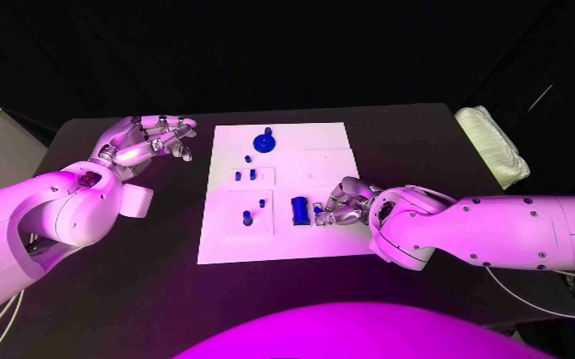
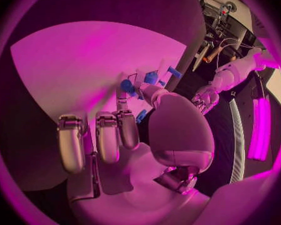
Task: Assemble the parts on the task board
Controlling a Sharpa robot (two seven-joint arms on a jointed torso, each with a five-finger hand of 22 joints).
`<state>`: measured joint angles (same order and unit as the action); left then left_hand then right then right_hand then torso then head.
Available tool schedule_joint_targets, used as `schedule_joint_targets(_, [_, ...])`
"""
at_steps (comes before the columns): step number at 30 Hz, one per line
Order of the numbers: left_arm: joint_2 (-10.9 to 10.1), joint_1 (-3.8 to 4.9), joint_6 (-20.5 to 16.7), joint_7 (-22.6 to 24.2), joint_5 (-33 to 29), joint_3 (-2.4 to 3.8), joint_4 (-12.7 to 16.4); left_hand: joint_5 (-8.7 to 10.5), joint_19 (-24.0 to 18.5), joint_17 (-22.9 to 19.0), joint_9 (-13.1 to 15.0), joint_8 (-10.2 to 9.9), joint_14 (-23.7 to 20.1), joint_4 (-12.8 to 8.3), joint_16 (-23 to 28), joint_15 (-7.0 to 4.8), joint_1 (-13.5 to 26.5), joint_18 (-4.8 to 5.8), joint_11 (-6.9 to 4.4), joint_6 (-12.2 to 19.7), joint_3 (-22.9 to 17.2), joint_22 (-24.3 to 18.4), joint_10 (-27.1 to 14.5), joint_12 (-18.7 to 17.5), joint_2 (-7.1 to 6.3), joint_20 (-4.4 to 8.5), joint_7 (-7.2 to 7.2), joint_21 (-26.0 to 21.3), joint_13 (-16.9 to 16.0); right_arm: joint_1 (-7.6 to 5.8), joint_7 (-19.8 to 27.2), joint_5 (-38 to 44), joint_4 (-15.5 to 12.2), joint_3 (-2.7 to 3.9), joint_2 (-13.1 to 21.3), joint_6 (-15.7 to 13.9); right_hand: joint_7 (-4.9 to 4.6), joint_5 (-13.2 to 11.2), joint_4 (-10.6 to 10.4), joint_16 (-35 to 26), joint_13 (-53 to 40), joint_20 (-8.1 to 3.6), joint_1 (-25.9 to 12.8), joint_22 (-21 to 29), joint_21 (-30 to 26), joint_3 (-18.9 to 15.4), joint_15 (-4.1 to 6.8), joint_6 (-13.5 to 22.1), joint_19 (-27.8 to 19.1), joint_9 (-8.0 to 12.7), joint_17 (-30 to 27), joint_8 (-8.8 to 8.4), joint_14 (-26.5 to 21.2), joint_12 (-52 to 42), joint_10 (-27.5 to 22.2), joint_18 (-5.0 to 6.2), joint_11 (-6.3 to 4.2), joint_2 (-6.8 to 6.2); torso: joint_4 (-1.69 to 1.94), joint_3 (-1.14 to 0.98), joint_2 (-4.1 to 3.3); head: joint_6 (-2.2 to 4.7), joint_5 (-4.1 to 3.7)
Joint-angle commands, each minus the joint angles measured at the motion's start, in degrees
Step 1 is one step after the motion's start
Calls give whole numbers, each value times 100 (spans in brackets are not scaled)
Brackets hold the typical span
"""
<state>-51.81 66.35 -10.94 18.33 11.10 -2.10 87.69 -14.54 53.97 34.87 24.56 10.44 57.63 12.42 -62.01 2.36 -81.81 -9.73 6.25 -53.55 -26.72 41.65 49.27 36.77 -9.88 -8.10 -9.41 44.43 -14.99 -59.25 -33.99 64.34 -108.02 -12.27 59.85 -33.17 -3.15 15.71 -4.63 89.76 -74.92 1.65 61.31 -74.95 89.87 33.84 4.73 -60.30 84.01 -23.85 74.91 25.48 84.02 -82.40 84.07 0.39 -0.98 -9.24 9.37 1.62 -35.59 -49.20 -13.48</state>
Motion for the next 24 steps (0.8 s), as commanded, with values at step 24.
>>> schedule_joint_targets(24, [10, 5, 70, -2, -26, 4, 6, -24, 43, 10, -7, -26, -9, 47, 26, 28, -6, -76, 4, 10, 16, -10, 49, -16, 41, -16, -20, -31, 12, -2, 11, 135, -59, 3, -4, 25, 71, -45, 283, 24, -1212, -52, -386, -1505, 13, 392, 41, -87, 599, -49, 1509, 132, 598, -50, 392, -39, -74, 39, 1, -8, -3, 12, 2])
